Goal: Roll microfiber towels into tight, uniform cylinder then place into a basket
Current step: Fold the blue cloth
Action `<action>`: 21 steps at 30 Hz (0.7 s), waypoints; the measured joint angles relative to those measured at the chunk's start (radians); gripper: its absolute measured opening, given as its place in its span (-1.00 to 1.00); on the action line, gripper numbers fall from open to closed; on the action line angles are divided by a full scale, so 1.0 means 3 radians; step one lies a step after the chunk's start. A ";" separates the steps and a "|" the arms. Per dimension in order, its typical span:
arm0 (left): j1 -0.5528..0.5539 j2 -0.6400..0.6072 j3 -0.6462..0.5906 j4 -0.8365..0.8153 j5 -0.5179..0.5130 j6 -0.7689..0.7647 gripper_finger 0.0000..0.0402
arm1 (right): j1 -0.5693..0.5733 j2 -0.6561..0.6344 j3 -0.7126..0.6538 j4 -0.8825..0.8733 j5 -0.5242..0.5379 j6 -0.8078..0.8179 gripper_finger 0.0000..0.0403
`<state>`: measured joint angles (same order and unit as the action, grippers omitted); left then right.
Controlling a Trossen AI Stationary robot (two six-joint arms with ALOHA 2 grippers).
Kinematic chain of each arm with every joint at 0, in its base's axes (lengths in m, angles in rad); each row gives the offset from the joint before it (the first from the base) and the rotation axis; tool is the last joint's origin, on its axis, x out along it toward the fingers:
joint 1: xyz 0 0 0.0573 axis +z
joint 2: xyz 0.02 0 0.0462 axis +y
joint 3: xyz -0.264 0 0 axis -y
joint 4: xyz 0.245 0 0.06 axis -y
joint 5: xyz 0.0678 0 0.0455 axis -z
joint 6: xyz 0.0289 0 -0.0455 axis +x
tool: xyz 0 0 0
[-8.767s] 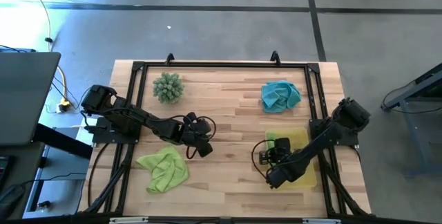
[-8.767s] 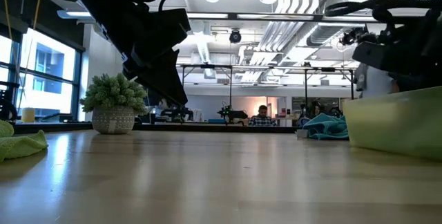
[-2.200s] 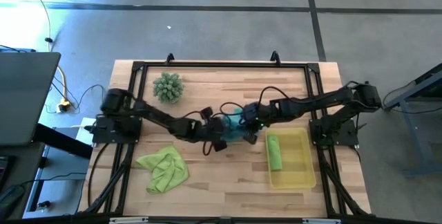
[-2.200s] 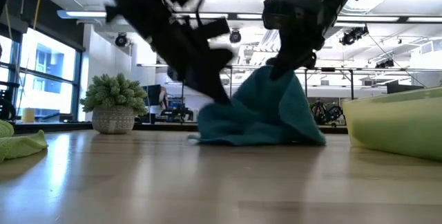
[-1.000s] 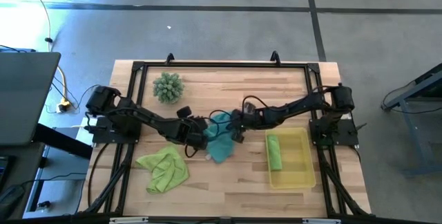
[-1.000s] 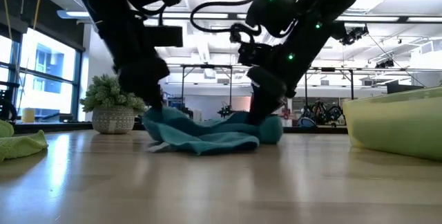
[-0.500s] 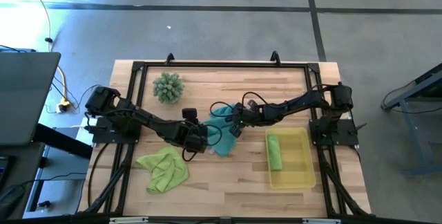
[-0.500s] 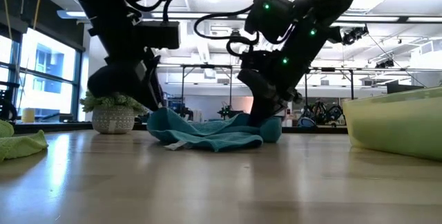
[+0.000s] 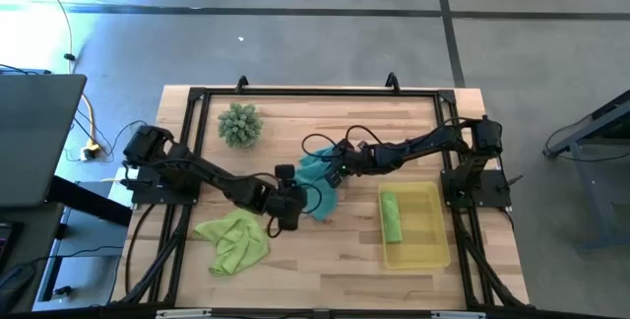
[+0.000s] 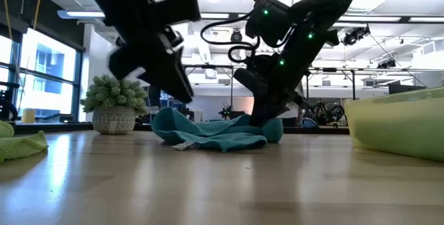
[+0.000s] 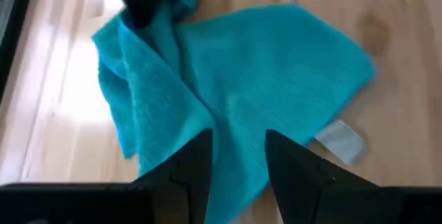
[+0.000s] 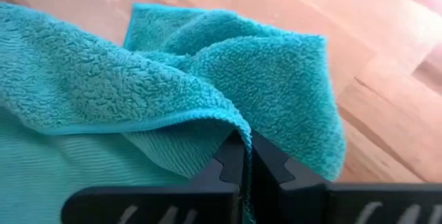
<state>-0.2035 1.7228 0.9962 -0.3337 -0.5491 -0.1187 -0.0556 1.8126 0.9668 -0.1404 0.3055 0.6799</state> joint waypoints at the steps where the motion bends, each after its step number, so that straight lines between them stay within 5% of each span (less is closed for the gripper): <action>1: 0.0028 0.0048 0.0000 0.0081 -0.0003 -0.0013 -0.39 | -0.0007 0.0000 0.0000 0.0003 -0.0021 0.0003 -1.00; 10: 0.0267 0.0495 -0.0005 0.0192 -0.0144 -0.0082 -0.39 | -0.0030 0.0000 0.0000 0.0003 -0.0092 0.0067 -1.00; 21: 0.0421 0.0551 -0.0004 0.0328 -0.0136 -0.0090 -0.52 | -0.0028 0.0000 0.0000 -0.0031 -0.0095 0.0061 -1.00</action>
<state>-0.0770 1.8882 0.9951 -0.2352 -0.5900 -0.1458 -0.0640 1.8126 0.9668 -0.1499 0.2771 0.6981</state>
